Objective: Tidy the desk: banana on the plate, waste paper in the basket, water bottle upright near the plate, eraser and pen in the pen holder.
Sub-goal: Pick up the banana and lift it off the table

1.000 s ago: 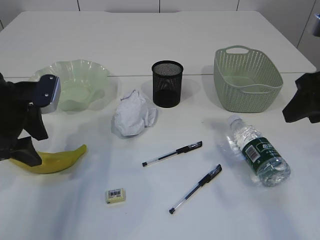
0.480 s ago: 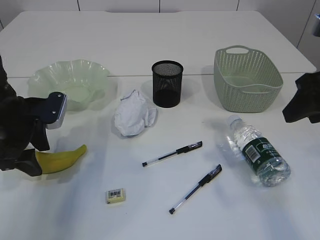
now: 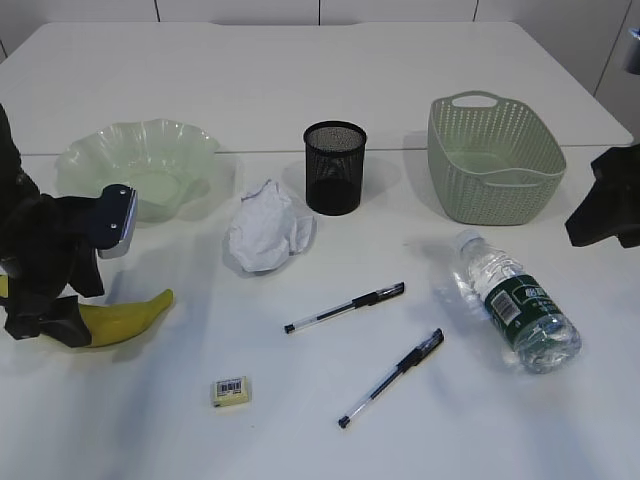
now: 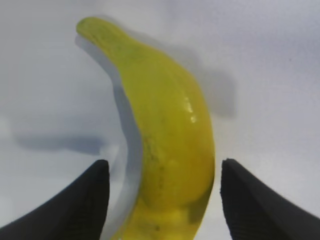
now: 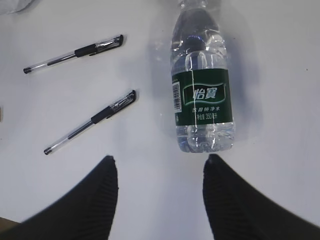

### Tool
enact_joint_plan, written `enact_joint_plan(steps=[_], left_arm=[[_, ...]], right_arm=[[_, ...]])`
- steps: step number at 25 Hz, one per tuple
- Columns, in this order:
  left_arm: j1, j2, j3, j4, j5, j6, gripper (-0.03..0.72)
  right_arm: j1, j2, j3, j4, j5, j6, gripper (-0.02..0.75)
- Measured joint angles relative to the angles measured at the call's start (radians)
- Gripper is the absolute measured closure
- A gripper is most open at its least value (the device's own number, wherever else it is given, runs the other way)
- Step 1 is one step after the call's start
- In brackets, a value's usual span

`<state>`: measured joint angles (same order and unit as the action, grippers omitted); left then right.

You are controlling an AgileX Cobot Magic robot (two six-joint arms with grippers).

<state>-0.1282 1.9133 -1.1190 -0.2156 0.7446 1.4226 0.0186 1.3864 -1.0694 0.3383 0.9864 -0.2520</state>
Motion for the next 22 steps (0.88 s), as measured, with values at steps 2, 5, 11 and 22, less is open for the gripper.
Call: enact_joint_plan(steps=[2, 5, 11, 22], left_arm=[[0.0, 0.0, 0.0, 0.0, 0.0, 0.0, 0.191], [0.0, 0.003, 0.0, 0.0, 0.0, 0.0, 0.201], [0.0, 0.028, 0.0, -0.004, 0.0, 0.0, 0.218], [0.0, 0.032, 0.0, -0.012, 0.013, -0.036, 0.388]], right_arm=[[0.0, 0.0, 0.0, 0.0, 0.002, 0.0, 0.33], [0.0, 0.0, 0.0, 0.0, 0.002, 0.0, 0.33], [0.0, 0.0, 0.0, 0.0, 0.004, 0.0, 0.33], [0.0, 0.0, 0.0, 0.0, 0.004, -0.002, 0.33]])
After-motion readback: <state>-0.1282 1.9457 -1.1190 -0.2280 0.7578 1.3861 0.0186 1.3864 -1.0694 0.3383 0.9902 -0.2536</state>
